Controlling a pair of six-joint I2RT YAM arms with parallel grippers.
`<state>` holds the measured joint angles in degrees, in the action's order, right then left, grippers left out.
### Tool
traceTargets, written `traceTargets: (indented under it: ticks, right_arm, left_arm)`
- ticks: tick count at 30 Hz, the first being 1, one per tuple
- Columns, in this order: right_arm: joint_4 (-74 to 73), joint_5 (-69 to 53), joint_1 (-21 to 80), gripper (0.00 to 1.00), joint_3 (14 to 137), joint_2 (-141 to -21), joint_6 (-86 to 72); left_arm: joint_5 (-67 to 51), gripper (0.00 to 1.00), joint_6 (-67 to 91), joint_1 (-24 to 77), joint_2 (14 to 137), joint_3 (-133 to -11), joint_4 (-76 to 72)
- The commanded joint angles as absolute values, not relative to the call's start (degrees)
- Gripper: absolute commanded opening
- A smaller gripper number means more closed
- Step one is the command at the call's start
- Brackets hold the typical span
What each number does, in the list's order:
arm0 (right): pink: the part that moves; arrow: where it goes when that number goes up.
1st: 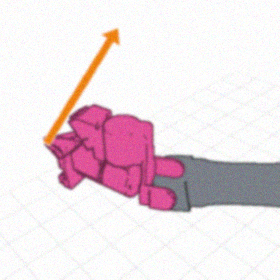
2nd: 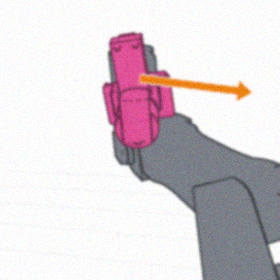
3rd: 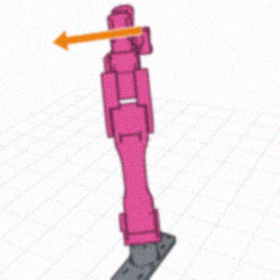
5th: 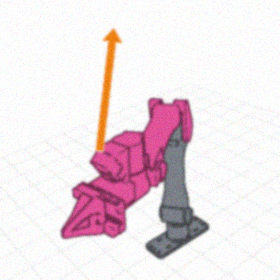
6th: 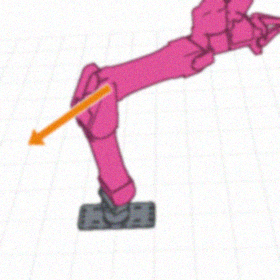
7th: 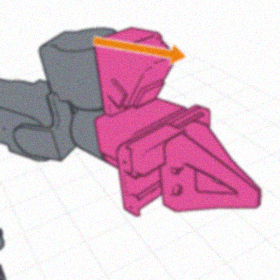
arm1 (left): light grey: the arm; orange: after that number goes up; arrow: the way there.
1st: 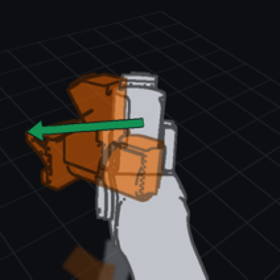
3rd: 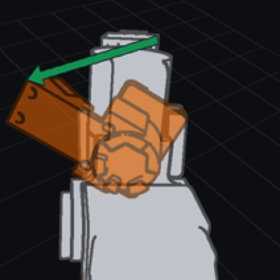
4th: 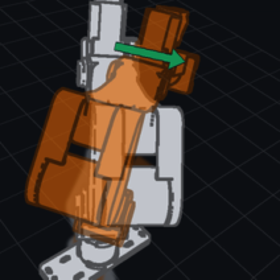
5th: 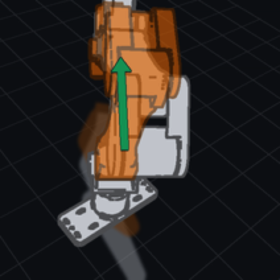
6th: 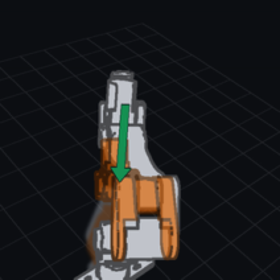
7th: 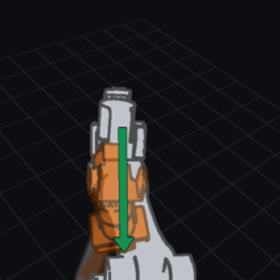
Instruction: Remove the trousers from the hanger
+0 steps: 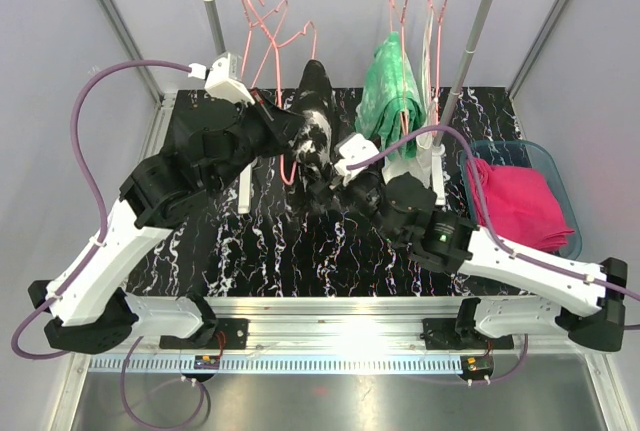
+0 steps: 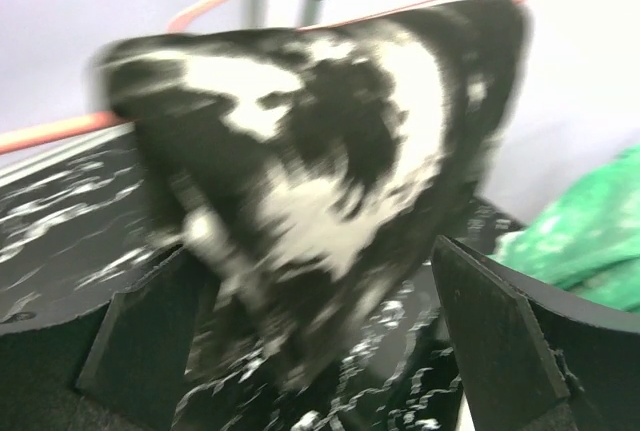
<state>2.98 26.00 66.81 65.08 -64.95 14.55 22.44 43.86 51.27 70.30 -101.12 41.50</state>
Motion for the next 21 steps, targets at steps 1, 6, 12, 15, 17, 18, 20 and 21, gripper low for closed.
traceTargets:
  ticks: [1, 6, 12, 15, 17, 18, 20, 21]
  right_arm:
    - [17.9, 37.2, 67.3, 0.98, 63.9, -66.7, 21.4]
    - [23.1, 36.0, 67.2, 0.88, 64.6, -70.7, 28.2]
    - [27.5, 30.8, 67.2, 0.71, 64.9, -73.0, 34.3]
    - [30.8, 34.0, 67.2, 0.71, 66.4, -74.8, 40.0]
    - [32.0, 32.4, 67.2, 0.47, 66.7, -74.7, 42.9]
    - [31.6, 31.6, 67.2, 0.39, 67.1, -74.4, 43.2]
    - [27.5, 30.0, 67.2, 0.12, 69.3, -74.4, 43.4]
    - [26.3, 29.8, 67.1, 0.07, 70.1, -74.0, 43.3]
  left_arm:
    - [22.2, 0.0, 45.4, 52.2, 68.6, -105.5, 29.5]
    - [19.8, 0.0, 46.3, 53.1, 68.1, -105.4, 29.7]
    - [15.9, 0.0, 46.5, 53.6, 67.8, -105.9, 30.1]
    - [14.7, 0.0, 46.1, 53.9, 67.4, -106.2, 30.9]
    - [14.1, 0.0, 45.8, 54.0, 67.3, -106.3, 31.3]
    - [14.0, 0.0, 45.3, 54.0, 67.3, -106.3, 31.8]
    - [14.4, 0.0, 44.4, 54.0, 67.6, -107.1, 33.0]
    - [15.1, 0.0, 43.3, 53.9, 67.8, -107.3, 34.1]
